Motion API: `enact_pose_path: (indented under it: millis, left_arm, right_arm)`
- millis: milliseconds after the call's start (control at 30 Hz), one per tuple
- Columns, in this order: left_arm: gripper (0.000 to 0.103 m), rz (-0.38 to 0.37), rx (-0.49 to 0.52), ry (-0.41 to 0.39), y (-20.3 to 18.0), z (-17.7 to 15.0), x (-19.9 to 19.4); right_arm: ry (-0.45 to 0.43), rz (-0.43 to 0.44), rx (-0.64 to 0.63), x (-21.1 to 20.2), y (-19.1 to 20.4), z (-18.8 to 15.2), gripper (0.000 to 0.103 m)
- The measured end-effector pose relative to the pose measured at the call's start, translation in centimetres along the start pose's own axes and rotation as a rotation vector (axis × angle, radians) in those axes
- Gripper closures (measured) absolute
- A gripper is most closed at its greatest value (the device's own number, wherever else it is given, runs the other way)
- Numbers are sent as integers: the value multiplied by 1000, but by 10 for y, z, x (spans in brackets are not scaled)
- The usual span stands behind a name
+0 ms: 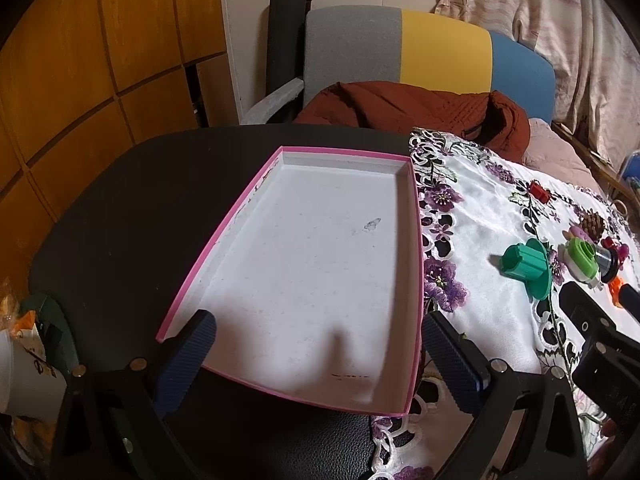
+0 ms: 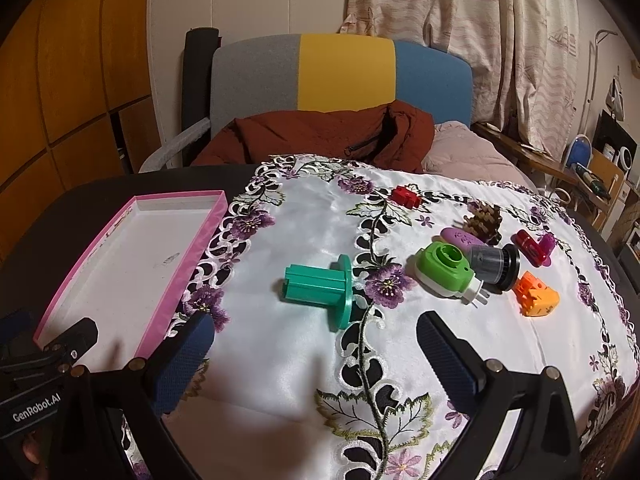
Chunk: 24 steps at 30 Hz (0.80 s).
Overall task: Organize rigid objects
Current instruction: 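Move the right tool toward the toys on the tablecloth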
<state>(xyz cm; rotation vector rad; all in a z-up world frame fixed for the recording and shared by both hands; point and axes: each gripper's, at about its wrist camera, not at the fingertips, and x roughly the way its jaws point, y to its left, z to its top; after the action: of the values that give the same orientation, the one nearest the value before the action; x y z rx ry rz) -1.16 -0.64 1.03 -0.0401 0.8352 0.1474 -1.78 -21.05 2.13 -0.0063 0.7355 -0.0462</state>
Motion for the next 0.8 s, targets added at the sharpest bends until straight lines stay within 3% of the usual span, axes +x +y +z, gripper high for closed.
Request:
enact_pose_path:
  millis: [300, 600, 800]
  left_arm:
    - [0, -22, 21, 2, -6, -2, 0]
    - [0, -151, 94, 56, -34, -6, 2]
    - [0, -167, 186, 50, -62, -11, -2]
  right_arm:
    - [0, -12, 14, 0, -7, 0, 0]
    - [16, -60, 55, 1, -37, 4, 0]
    - [14, -98, 84, 0, -61, 5, 0]
